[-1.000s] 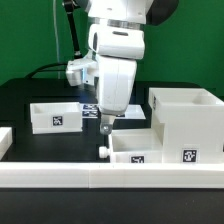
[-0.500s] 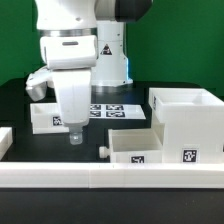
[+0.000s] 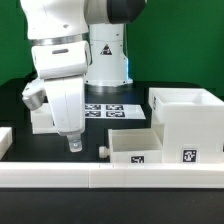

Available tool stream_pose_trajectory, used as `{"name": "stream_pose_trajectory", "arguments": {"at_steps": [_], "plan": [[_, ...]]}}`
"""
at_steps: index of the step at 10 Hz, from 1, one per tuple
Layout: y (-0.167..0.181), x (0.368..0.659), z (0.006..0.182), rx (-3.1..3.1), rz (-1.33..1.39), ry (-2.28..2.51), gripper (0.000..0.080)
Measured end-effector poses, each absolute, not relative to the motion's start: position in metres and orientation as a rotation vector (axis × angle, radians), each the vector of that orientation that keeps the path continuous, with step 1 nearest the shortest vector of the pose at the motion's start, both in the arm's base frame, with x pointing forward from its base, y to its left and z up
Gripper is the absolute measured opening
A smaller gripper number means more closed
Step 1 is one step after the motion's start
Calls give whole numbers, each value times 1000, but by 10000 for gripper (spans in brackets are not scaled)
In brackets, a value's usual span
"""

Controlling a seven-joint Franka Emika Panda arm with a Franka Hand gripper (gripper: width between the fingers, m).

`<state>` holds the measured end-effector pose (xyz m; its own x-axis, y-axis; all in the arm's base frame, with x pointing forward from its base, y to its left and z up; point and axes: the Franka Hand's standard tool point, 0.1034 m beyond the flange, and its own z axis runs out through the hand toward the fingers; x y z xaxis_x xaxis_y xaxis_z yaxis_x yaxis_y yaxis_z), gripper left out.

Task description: Assemble drawer

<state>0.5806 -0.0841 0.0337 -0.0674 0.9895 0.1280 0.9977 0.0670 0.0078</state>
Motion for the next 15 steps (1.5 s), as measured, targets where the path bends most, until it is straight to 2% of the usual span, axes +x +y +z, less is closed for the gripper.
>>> {"name": "stream_pose_trajectory", "arguments": {"at_steps": [3, 9, 15], "plan": [[-83, 574, 25, -2127, -186, -2243, 649], [-52, 589, 22, -2152, -263, -2261, 649], [-47, 593, 21, -2142, -265, -2257, 649]]}}
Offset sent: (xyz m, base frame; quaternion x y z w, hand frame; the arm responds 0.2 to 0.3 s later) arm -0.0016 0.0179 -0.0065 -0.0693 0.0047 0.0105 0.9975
